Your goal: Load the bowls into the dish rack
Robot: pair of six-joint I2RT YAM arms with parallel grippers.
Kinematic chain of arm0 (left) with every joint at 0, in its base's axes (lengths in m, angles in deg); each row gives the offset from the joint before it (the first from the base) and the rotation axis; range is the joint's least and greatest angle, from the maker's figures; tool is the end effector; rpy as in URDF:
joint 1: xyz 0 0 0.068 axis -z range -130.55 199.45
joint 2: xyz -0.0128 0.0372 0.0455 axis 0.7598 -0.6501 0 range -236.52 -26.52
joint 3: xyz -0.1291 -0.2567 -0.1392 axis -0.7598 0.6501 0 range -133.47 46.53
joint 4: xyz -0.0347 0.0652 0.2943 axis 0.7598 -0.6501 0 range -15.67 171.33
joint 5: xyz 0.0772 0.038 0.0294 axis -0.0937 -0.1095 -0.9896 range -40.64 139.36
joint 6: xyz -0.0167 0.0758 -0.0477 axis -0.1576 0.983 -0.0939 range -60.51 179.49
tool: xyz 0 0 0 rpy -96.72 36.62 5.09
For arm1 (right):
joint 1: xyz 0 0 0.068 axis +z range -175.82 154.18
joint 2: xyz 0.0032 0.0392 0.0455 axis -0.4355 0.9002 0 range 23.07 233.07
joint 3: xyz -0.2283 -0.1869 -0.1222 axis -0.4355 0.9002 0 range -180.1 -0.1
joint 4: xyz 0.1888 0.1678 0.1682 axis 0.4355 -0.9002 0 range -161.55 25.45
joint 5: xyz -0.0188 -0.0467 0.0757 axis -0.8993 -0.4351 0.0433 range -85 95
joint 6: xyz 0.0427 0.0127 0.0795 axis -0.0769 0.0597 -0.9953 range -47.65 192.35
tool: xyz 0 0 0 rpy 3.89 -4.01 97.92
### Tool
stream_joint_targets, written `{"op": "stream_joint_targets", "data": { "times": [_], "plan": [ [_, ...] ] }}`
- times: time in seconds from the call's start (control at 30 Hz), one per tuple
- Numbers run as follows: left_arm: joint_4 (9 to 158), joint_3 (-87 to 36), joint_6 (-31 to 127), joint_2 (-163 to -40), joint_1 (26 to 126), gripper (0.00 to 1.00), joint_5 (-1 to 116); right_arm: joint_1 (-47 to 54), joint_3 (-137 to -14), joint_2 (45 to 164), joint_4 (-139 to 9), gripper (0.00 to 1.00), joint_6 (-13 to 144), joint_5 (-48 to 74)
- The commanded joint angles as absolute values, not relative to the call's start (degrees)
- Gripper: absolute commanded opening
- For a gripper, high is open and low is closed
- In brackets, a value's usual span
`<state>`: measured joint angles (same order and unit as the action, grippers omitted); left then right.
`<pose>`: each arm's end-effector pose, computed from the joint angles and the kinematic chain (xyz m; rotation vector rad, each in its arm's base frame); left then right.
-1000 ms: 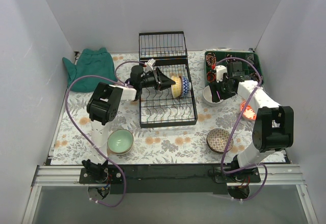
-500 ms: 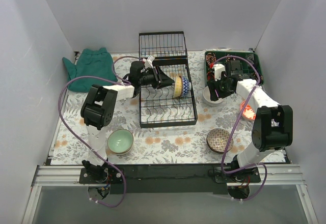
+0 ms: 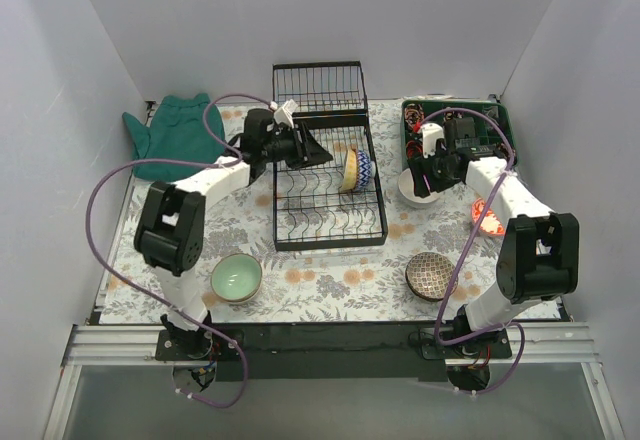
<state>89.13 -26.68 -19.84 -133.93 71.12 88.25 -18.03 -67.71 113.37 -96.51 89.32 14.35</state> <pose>0.4546 -0.2358 0.2368 -0.6893 2.3287 -1.6675 0.3957 0.0675 0.2430 -0.6023 2.4386 0.1407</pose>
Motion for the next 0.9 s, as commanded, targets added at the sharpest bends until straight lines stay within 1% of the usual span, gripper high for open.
{"op": "stream_joint_targets", "data": {
  "times": [0.0, 0.03, 0.07, 0.13, 0.17, 0.23, 0.27, 0.33, 0.37, 0.47, 0.53, 0.63, 0.77, 0.87],
  "plan": [
    [69.41, -27.21, 2.06, -118.39, 69.93, 0.41, 86.71, -17.82, -67.07, 110.70, -95.84, 0.66, 90.46, 14.76],
    [65.99, -27.56, 10.72, -116.54, 69.93, 0.43, 86.28, -17.82, -66.90, 110.43, -95.75, 0.66, 90.54, 14.67],
    [57.86, -28.00, 14.98, -113.12, 69.84, 0.44, 85.58, -17.73, -66.72, 110.26, -95.66, 0.66, 90.55, 14.76],
    [49.47, -29.22, 23.24, -110.46, 69.58, 0.45, 84.43, -17.82, -66.72, 109.99, -95.75, 0.66, 90.63, 15.11],
    [41.95, -29.41, 30.50, -107.32, 69.49, 0.45, 84.17, -17.82, -66.63, 109.99, -95.75, 0.66, 90.63, 15.29],
    [34.52, -28.97, 37.93, -104.14, 68.96, 0.46, 85.13, -17.82, -66.63, 109.90, -95.66, 0.66, 90.63, 15.64],
    [27.70, -28.45, 44.75, -101.08, 68.87, 0.47, 86.00, -17.82, -66.63, 109.82, -95.40, 0.66, 90.55, 15.81],
    [20.64, -27.57, 50.15, -98.60, 68.79, 0.49, 88.28, -17.82, -66.63, 109.90, -95.05, 0.66, 90.55, 16.16],
    [14.16, -26.61, 55.66, -97.80, 68.79, 0.51, 88.82, -17.73, -66.72, 109.99, -94.87, 0.66, 90.46, 16.34],
    [5.52, -23.36, 59.14, -96.13, 68.87, 0.52, 88.74, -17.82, -66.81, 110.17, -94.69, 0.66, 90.46, 16.78],
    [2.77, -21.42, 62.39, -96.21, 68.87, 0.53, 87.86, -17.82, -66.90, 110.34, -94.52, 0.66, 90.46, 17.04],
    [1.70, -17.11, 61.51, -94.21, 70.62, 0.53, 85.14, -17.82, -66.55, 110.26, -94.25, 0.66, 90.63, 17.40],
    [1.79, -10.35, 60.64, -91.38, 80.10, 0.52, 78.55, -17.73, -65.32, 109.29, -93.81, 0.66, 91.16, 17.48],
    [3.54, -7.79, 59.76, -90.94, 83.19, 0.53, 76.79, -17.73, -64.00, 108.15, -93.38, 0.66, 91.34, 17.49]
  ]
}}
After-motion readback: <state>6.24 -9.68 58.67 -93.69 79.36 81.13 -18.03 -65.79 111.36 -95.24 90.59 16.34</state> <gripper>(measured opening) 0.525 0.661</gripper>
